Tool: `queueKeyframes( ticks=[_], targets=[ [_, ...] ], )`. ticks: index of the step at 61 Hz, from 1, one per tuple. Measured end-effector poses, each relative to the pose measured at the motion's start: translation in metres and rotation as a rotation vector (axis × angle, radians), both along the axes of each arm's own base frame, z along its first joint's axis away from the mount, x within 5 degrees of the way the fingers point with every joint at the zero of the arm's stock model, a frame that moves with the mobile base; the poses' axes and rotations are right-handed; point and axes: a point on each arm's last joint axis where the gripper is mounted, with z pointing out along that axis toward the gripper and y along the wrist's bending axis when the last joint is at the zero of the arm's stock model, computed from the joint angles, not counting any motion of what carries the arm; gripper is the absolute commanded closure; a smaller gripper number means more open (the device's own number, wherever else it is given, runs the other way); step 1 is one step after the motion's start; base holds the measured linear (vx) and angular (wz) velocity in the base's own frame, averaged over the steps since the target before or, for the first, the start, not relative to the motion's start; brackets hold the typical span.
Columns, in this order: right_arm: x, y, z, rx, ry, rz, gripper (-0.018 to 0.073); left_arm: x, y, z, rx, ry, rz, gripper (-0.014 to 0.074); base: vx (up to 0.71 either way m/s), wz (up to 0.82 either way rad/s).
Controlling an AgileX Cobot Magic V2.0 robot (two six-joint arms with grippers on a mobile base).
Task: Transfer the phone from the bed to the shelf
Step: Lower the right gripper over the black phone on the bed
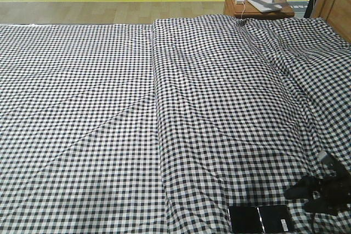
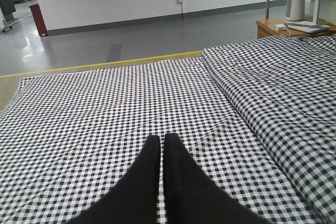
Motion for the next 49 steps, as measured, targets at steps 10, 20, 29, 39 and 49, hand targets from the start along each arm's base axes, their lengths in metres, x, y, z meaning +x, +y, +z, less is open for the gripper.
queueKeyframes(
  ticks=[10, 20, 29, 39, 49],
  targets=[
    [0.005, -0.001, -0.024, 0.033, 0.005, -0.015, -0.0070, 0.000, 0.000, 0.000, 0.000, 0.000, 0.000, 0.0595, 0.00, 0.00],
    [0.009, -0.001, -0.040, 0.076, 0.007, -0.023, -0.0064, 0.000, 0.000, 0.000, 0.000, 0.000, 0.000, 0.0595, 0.00, 0.00],
    [0.011, 0.002, -0.052, 0.113, 0.015, -0.020, -0.0060, 0.000, 0.000, 0.000, 0.000, 0.000, 0.000, 0.0595, 0.00, 0.00],
    [0.010, 0.010, -0.066, 0.143, 0.035, -0.004, -0.0055, 0.000, 0.000, 0.000, 0.000, 0.000, 0.000, 0.0595, 0.00, 0.00],
    [0.007, 0.022, -0.075, 0.172, 0.060, 0.019, -0.0049, 0.000, 0.000, 0.000, 0.000, 0.000, 0.000, 0.0595, 0.00, 0.00]
  ],
)
